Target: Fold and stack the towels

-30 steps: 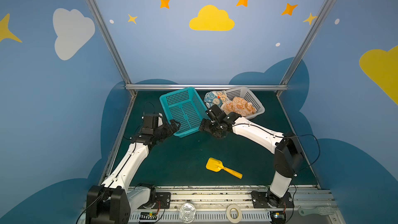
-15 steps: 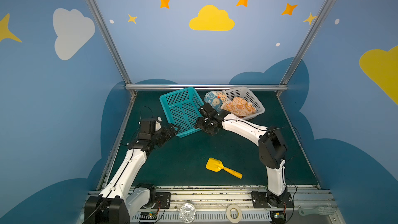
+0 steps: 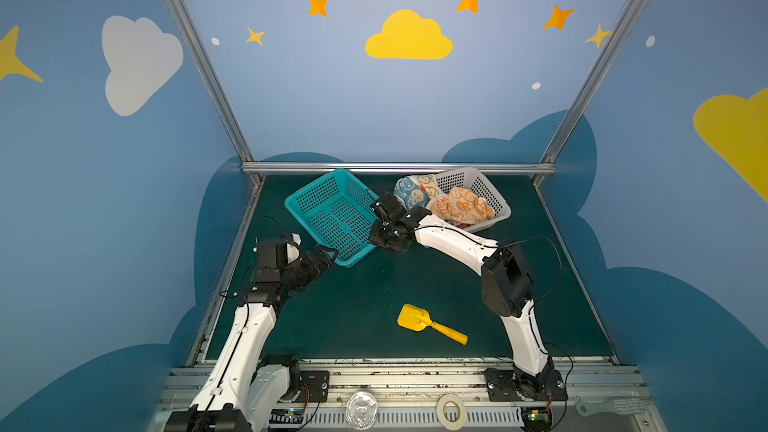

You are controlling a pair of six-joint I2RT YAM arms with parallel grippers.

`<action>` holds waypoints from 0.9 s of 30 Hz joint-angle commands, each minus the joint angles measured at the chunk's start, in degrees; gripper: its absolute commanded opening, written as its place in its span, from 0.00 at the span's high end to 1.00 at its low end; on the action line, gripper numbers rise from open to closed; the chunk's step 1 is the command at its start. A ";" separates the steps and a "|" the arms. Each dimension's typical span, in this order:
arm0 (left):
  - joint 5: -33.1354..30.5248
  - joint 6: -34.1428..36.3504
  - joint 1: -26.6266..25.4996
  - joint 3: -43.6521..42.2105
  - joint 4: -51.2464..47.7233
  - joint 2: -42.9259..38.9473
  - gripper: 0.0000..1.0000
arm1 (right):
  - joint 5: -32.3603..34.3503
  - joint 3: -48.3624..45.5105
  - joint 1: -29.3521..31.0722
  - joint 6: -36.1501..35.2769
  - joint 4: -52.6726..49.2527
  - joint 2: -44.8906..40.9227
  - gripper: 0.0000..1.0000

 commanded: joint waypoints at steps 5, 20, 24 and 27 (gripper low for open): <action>2.32 1.87 1.34 0.11 -1.66 -0.72 0.00 | -0.21 9.03 0.01 -4.47 -7.68 5.87 0.73; 1.25 -0.51 2.22 -3.05 0.79 -1.04 0.00 | -1.71 19.68 -0.91 -7.24 -7.45 13.14 0.85; 0.66 -0.96 2.23 -3.04 1.68 0.12 0.00 | -1.35 19.63 -1.21 -6.96 -4.94 13.73 0.86; -0.49 -1.62 2.24 -2.75 3.20 1.78 0.00 | -1.23 19.75 -1.46 -6.43 -1.75 14.41 0.86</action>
